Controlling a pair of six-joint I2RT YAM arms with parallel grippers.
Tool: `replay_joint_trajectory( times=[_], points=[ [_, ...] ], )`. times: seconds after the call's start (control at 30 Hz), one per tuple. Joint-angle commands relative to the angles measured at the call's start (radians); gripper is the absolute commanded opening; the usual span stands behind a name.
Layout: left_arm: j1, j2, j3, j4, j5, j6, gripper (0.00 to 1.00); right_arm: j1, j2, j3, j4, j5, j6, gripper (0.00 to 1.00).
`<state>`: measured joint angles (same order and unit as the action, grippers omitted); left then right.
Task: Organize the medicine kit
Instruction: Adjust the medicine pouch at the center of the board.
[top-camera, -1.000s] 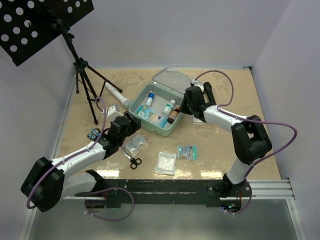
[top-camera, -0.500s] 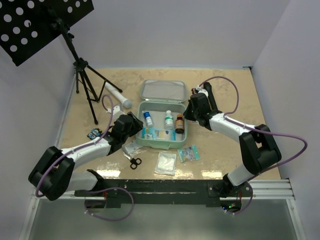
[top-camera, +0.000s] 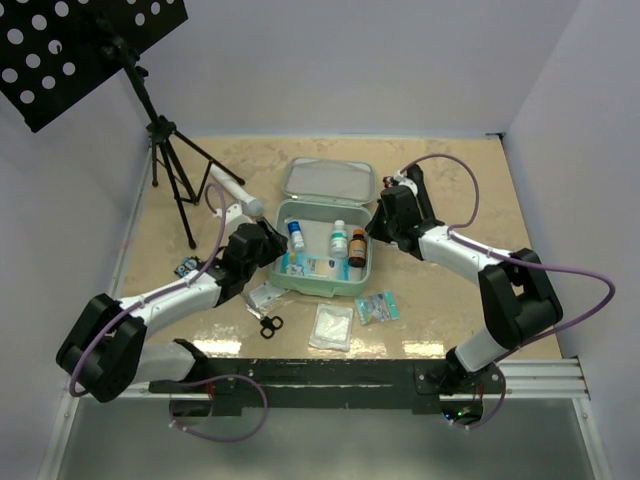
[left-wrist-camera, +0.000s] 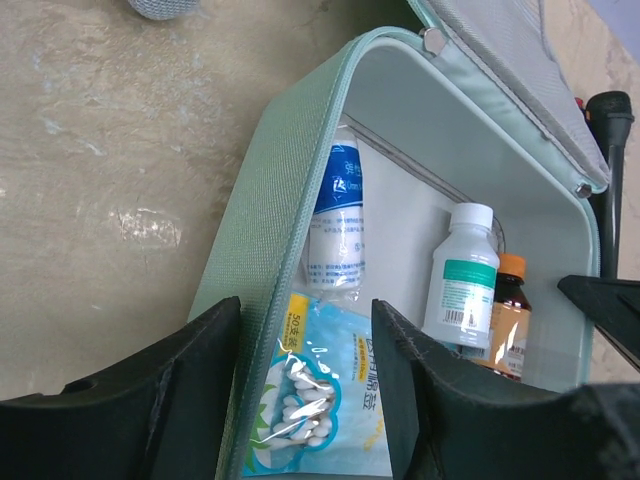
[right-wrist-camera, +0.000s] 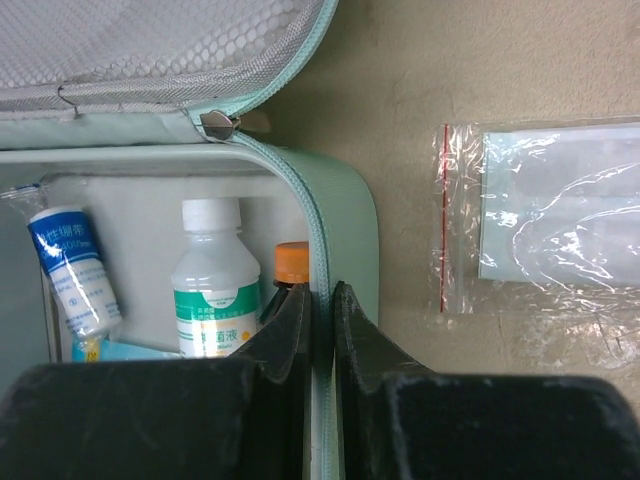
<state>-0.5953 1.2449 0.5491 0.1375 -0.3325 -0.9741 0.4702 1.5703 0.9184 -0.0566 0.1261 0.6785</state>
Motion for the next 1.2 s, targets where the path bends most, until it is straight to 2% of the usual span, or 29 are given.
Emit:
replay_joint_trajectory(
  times=[0.0, 0.13, 0.2, 0.4, 0.5, 0.7, 1.17],
  points=[
    [0.009, 0.051, 0.067, -0.001, 0.035, 0.037, 0.58, 0.001, -0.064, 0.069, 0.029, -0.062, 0.079, 0.0],
    [0.018, 0.099, 0.083, 0.002, 0.03, 0.06, 0.51, 0.002, -0.093, 0.047, 0.026, -0.066, 0.076, 0.0],
    [0.025, 0.146, 0.109, 0.001, 0.058, 0.083, 0.45, 0.002, -0.108, 0.028, 0.026, -0.071, 0.075, 0.0],
    [0.029, 0.264, 0.213, 0.06, 0.112, 0.146, 0.13, 0.002, -0.165, -0.032, 0.035, -0.098, 0.081, 0.0],
    [0.032, 0.326, 0.302, 0.048, 0.102, 0.193, 0.02, 0.001, -0.19, -0.058, 0.046, -0.118, 0.084, 0.0],
    [0.06, 0.415, 0.443, 0.022, 0.104, 0.256, 0.0, 0.002, -0.187, -0.095, 0.081, -0.151, 0.079, 0.0],
    [0.097, 0.527, 0.61, -0.009, -0.006, 0.452, 0.0, 0.005, -0.108, -0.184, 0.192, -0.233, 0.07, 0.0]
  ],
)
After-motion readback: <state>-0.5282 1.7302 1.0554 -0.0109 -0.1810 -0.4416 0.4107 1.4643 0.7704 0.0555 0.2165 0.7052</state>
